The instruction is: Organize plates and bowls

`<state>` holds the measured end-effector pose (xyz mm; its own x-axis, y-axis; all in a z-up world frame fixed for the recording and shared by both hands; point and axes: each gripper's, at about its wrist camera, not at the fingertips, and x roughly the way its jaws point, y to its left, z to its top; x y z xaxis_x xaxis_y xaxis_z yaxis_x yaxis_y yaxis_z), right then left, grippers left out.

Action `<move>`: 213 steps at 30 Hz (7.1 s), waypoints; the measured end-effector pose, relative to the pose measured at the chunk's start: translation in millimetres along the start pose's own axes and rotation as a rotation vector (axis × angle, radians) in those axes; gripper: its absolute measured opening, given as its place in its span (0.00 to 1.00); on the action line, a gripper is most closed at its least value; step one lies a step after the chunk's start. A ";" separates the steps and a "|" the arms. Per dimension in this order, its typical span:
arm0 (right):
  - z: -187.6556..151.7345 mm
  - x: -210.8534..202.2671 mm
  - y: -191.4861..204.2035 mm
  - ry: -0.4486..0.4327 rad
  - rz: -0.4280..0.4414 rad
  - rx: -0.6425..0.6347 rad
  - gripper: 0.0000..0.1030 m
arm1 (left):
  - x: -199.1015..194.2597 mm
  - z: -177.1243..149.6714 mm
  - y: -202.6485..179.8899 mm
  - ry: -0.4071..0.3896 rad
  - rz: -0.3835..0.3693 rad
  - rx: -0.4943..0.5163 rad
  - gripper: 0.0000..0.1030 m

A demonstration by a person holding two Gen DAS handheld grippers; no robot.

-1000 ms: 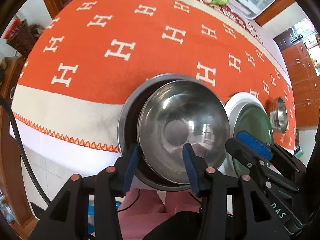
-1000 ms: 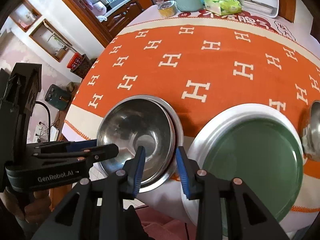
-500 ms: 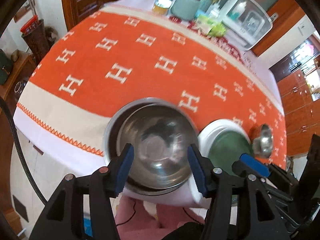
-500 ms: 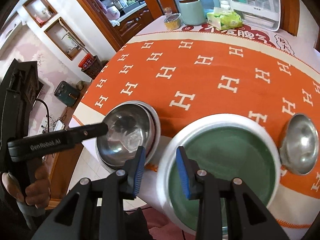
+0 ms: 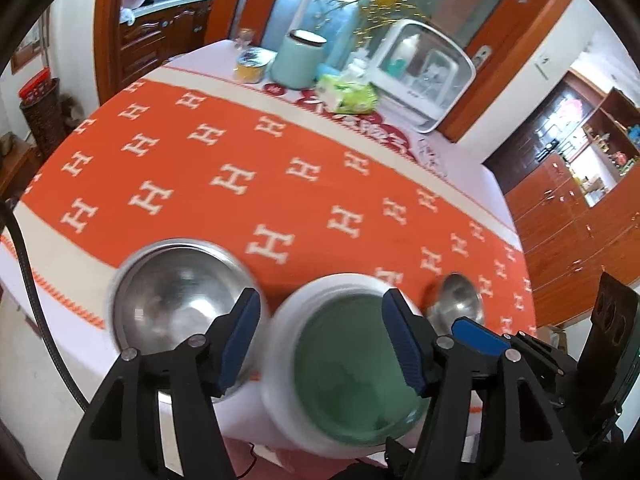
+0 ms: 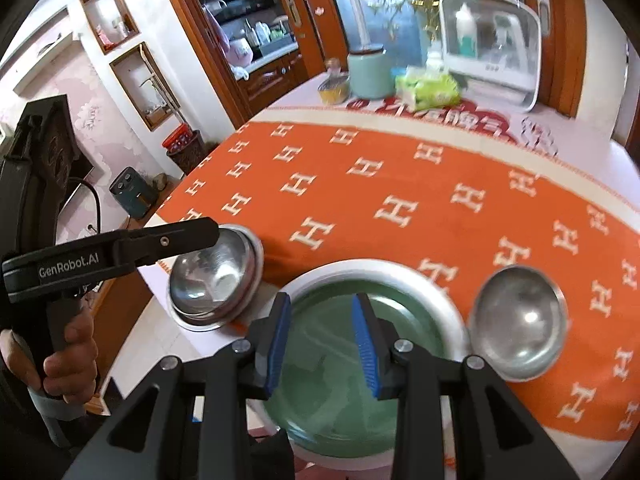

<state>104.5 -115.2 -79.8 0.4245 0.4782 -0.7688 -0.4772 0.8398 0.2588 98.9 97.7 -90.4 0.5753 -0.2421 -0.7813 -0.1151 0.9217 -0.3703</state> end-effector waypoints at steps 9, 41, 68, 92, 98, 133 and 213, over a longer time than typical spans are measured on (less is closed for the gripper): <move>-11.0 -25.9 -43.7 -0.046 -0.053 -0.064 0.31 | 24.7 -10.4 -62.8 -0.012 -0.058 0.040 0.62; -25.8 7.8 -203.9 0.144 -0.015 0.144 0.40 | 178.2 -5.5 -182.2 0.331 0.027 0.209 0.72; -39.6 45.0 -230.7 0.287 0.122 0.244 0.22 | 259.0 -17.0 -182.8 0.586 0.088 0.204 0.22; -40.3 4.7 -215.9 0.186 0.045 0.208 0.12 | 225.0 -31.4 -196.2 0.557 0.050 0.262 0.21; -39.7 -7.7 -203.6 0.152 0.019 0.170 0.11 | 198.7 -33.3 -196.2 0.497 0.044 0.285 0.18; -28.9 -20.0 -36.1 0.024 0.035 0.015 0.07 | 34.9 -45.6 -80.6 0.288 0.054 0.322 0.11; -21.5 126.3 86.5 0.121 -0.010 0.612 0.43 | 59.4 39.4 171.7 0.441 -0.046 0.228 0.41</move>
<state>100.3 12.3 -167.1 0.3191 0.4673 -0.8245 0.0690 0.8562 0.5120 145.2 253.5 -180.6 0.1726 -0.3433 -0.9232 0.1109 0.9381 -0.3280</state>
